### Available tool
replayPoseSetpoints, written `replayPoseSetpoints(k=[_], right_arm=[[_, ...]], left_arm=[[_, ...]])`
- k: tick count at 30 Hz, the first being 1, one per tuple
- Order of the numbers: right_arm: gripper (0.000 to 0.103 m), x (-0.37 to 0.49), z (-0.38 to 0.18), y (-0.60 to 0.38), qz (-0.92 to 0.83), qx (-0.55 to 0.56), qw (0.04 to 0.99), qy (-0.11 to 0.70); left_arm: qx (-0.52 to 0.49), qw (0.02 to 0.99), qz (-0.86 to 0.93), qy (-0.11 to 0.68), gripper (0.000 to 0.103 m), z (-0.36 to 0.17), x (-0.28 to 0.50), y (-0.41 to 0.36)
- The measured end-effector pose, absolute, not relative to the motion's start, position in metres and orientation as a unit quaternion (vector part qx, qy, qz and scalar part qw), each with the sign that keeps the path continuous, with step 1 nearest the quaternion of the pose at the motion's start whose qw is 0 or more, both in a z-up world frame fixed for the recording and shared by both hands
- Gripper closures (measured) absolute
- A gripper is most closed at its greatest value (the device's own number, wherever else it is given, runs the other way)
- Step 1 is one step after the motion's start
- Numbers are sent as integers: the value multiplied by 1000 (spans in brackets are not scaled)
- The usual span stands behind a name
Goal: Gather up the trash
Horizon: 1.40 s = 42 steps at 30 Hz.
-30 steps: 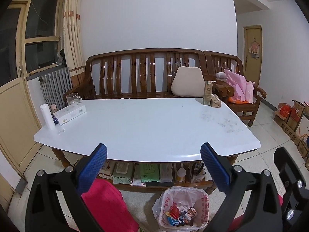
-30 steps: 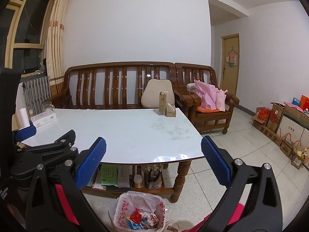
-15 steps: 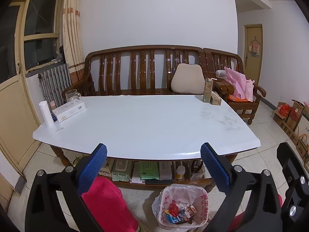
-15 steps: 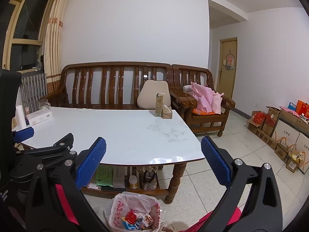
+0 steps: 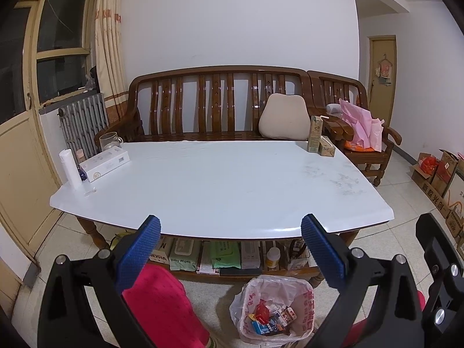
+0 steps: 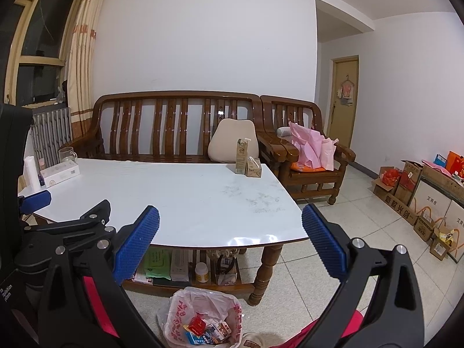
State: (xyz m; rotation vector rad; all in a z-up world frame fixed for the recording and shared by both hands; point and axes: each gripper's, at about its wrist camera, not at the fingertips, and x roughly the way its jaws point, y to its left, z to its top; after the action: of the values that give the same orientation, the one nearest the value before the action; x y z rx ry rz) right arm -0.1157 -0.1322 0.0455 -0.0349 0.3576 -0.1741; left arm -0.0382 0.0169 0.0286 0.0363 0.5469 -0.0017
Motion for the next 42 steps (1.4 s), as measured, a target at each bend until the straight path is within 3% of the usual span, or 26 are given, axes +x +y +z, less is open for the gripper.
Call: replayPoseSetpoints(k=[42], right_arm=[[7, -110, 44, -136, -76, -15, 981, 176]], left_arm=[[25, 964, 5, 266, 8, 29, -38, 21]])
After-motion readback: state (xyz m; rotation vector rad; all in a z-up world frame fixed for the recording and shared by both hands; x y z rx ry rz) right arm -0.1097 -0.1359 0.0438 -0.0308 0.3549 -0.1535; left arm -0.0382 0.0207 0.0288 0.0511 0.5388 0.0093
